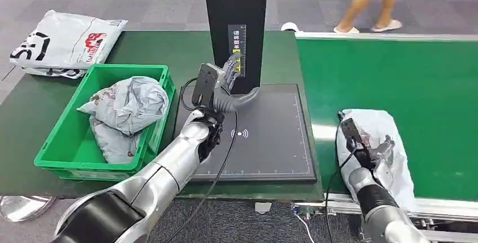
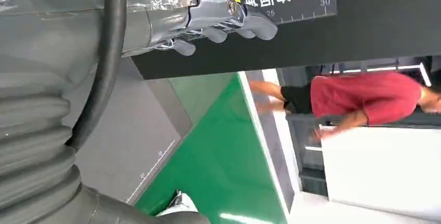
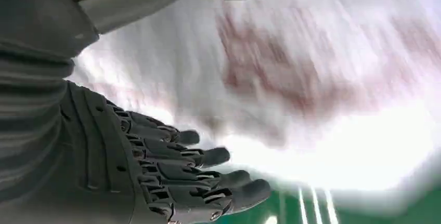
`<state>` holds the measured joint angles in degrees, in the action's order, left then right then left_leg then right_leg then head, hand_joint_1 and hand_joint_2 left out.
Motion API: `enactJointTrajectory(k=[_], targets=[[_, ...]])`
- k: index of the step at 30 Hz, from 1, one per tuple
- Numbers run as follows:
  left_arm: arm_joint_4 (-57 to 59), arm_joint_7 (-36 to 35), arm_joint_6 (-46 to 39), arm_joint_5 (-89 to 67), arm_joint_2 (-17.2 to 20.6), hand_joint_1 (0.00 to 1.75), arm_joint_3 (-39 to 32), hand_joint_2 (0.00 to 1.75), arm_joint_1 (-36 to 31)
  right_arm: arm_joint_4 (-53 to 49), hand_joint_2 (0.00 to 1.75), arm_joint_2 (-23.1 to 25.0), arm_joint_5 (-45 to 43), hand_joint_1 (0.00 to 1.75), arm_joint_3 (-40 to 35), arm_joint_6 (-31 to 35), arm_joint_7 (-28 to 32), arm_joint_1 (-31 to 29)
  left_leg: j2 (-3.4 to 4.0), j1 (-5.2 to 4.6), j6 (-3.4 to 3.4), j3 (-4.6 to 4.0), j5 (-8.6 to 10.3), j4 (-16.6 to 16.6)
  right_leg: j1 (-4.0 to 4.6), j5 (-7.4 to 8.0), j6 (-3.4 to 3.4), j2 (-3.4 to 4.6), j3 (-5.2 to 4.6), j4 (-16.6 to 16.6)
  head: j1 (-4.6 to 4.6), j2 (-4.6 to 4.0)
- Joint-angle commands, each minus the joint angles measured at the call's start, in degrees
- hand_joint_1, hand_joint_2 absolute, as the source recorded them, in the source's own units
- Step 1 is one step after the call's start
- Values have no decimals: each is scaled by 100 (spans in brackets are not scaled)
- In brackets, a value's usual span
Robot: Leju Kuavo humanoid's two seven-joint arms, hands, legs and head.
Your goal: Moved the parcel from conveyor to table for the left to box.
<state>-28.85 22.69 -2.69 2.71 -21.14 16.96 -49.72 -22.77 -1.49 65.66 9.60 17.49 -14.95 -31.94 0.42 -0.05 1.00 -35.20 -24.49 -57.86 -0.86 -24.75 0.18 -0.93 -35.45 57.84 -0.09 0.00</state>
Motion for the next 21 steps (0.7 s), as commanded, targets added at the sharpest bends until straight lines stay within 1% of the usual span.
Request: enactJointTrajectory(k=[1, 2, 5, 7, 8, 10, 12, 16, 18, 19, 21], targets=[[318, 51, 95, -242, 181, 0, 281, 175, -116, 766, 175, 42, 0, 52, -269, -1535, 21, 431, -17, 14, 2, 34, -6, 17, 13, -6, -5, -6, 44, -27, 0, 0], [298, 60, 92, -256, 210, 0, 268, 175, -82, 781, 175, 58, 21, 175, -291, -1577, 19, 437, -10, 9, 2, 23, -5, 10, 8, -7, -2, -4, 29, -16, 0, 0], [283, 70, 92, -267, 240, 0, 251, 175, -52, 769, 175, 78, 39, 175, -307, -1606, -5, 405, 3, 16, -4, 39, -11, 14, 21, -3, 1, 12, 46, -28, 0, 0], [265, 77, 87, -273, 236, 0, 234, 175, -44, 757, 175, 71, 57, 175, -316, -1625, -35, 383, 2, 15, -8, 41, -15, 9, 20, -8, 2, 9, 51, -23, 0, 0], [234, 90, 53, -263, 250, 0, 180, 175, -15, 765, 175, 83, 76, 175, -302, -1517, -153, 302, 7, 20, -8, 52, -11, 17, 22, -3, 1, 15, 61, -34, 0, 0], [183, 90, 65, -261, 280, 0, 129, 175, 3, 766, 175, 48, 126, 175, -313, -1514, -309, 165, 14, 23, -12, 55, -21, 9, 24, -5, 1, 15, 65, -30, 0, 0], [144, 75, 71, -264, 289, 0, 94, 175, 27, 698, 175, 11, 118, 175, -276, -1380, -319, 181, 25, 22, -14, 63, -25, 2, 22, -6, 1, 24, 71, -26, 0, 0], [10, 45, -45, -305, 378, 0, -7, 175, 187, 388, 175, 53, 174, 175, -210, -449, -255, 285, 12, 26, -14, 77, -17, 15, 26, 0, 0, 15, 91, -43, 0, 0], [-148, 78, -158, -358, 491, 0, -55, 175, 334, 202, 175, 141, 210, 175, -150, 434, -166, 187, 17, 25, -17, 77, -22, 7, 26, -4, 2, 16, 91, -34, 0, 0], [-227, 97, -221, -358, 562, 0, -126, 175, 421, -66, 175, 197, 193, 175, -110, 1118, 53, 149, 29, 23, -16, 82, -21, 14, 25, -1, 1, 28, 91, -39, 0, 0], [-262, 95, -193, -354, 599, 0, -161, 175, 454, -142, 175, 197, 215, 175, -115, 985, -2, 71, 50, 20, -15, 86, -22, 20, 22, 5, 0, 52, 87, -43, 0, 0]])
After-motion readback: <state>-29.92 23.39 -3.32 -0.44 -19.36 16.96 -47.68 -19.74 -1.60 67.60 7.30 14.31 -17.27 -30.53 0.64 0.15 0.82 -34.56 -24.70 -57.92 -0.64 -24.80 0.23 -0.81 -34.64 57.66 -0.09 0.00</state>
